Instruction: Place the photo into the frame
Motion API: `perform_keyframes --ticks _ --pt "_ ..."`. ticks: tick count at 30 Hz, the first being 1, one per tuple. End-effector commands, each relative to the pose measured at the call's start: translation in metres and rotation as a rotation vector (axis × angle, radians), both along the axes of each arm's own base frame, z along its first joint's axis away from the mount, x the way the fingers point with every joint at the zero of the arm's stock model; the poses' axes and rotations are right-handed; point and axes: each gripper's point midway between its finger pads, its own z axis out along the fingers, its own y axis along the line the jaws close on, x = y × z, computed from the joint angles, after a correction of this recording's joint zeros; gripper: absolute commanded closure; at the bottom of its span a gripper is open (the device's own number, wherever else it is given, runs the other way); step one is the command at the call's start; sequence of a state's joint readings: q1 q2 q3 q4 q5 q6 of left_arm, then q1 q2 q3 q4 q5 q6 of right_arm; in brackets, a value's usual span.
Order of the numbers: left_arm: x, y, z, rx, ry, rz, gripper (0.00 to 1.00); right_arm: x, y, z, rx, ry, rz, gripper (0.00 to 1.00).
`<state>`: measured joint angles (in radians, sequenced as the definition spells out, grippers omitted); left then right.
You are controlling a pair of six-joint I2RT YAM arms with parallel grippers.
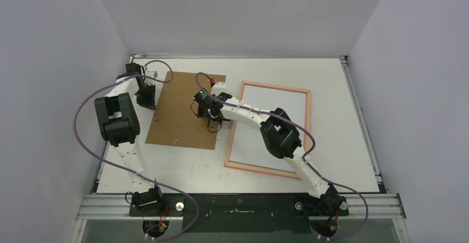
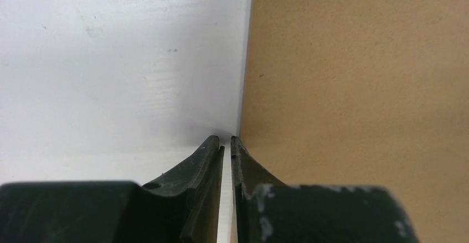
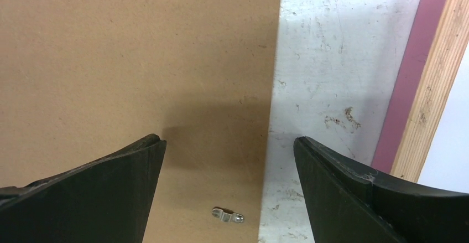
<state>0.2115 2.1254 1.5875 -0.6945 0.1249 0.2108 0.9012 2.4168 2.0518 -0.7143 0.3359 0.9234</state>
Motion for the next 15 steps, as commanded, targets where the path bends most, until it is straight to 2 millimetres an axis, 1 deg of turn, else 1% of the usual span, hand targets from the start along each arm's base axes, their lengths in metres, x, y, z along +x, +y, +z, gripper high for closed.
perform_keyframes --ticks 1,3,5,7,10,15 --pt "0.019 -0.004 -0.008 -0.015 -0.028 0.03 0.89 0.006 -0.003 -0.022 0.017 0.045 -0.01 0.1" --pt "0.031 -0.002 -0.003 -0.013 -0.059 0.053 0.88 0.008 -0.005 -0.023 0.021 0.041 -0.013 0.1" --pt "0.042 -0.004 0.0 -0.029 -0.07 0.067 0.87 0.009 -0.005 -0.025 0.027 0.045 -0.012 0.1" --pt "0.045 -0.009 -0.006 -0.042 -0.045 0.069 0.87 0.009 -0.002 -0.027 0.033 0.047 -0.007 0.1" --pt "0.043 -0.016 -0.015 -0.045 -0.016 0.06 0.87 0.004 0.002 -0.029 0.038 0.058 0.008 0.1" --pt "0.027 -0.026 -0.022 -0.05 0.018 0.03 0.87 -0.014 0.008 -0.03 0.041 0.085 0.038 0.1"
